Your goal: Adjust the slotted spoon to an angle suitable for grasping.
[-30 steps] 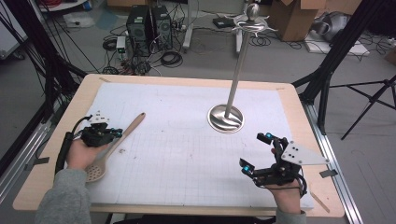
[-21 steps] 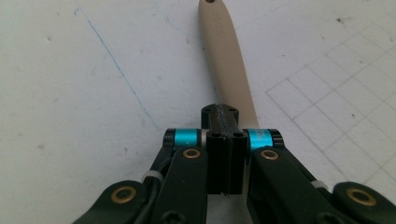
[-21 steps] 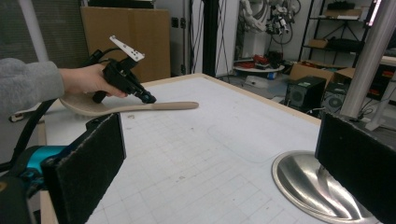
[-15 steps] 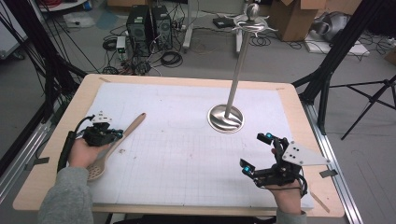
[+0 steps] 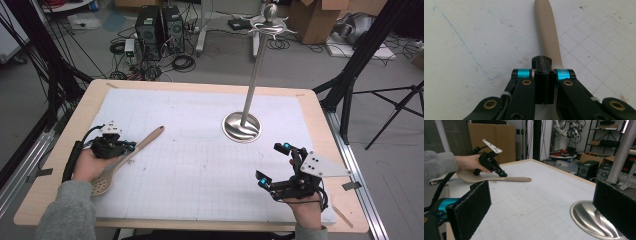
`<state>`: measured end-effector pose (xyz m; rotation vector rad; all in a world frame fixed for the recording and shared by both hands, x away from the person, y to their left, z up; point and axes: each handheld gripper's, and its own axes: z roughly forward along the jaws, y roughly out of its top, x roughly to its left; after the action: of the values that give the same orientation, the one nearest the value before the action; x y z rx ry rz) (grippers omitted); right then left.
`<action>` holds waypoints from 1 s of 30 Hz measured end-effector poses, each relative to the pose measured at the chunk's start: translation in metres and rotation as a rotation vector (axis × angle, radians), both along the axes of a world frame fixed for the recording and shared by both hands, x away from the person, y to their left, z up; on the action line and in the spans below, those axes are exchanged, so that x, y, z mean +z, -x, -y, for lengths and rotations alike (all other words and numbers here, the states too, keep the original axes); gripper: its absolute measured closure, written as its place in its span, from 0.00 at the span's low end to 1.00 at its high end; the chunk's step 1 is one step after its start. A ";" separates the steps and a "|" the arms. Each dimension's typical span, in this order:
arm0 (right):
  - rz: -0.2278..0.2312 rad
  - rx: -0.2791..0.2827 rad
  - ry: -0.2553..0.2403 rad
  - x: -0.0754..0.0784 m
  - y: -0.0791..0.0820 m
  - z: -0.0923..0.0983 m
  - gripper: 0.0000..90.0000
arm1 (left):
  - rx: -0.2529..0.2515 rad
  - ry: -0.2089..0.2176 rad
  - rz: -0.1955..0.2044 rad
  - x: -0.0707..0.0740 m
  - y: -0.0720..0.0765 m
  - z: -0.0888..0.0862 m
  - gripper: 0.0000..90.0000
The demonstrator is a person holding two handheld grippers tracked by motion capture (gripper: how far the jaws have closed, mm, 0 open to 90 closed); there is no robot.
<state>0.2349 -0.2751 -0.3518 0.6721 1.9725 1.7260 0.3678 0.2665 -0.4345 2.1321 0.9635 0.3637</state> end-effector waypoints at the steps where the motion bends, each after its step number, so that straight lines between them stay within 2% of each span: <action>1: -0.005 0.001 0.000 0.000 0.000 0.000 0.01 | -0.014 -0.006 0.000 0.001 0.000 0.002 0.99; 5: -0.001 0.005 0.000 0.000 0.000 -0.001 0.01 | -0.060 -0.025 0.002 0.002 0.000 0.009 0.99; 18: -0.007 0.007 0.005 -0.001 -0.001 -0.002 0.01 | -0.137 -0.011 -0.014 0.003 0.001 0.017 0.99; 30: -0.011 0.008 0.008 -0.002 -0.001 -0.002 0.01 | -0.235 -0.008 -0.011 0.004 0.004 0.025 1.00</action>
<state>0.2357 -0.2727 -0.3534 0.6729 1.9904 1.7222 0.3637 0.2411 -0.4309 2.2264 0.7079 0.2396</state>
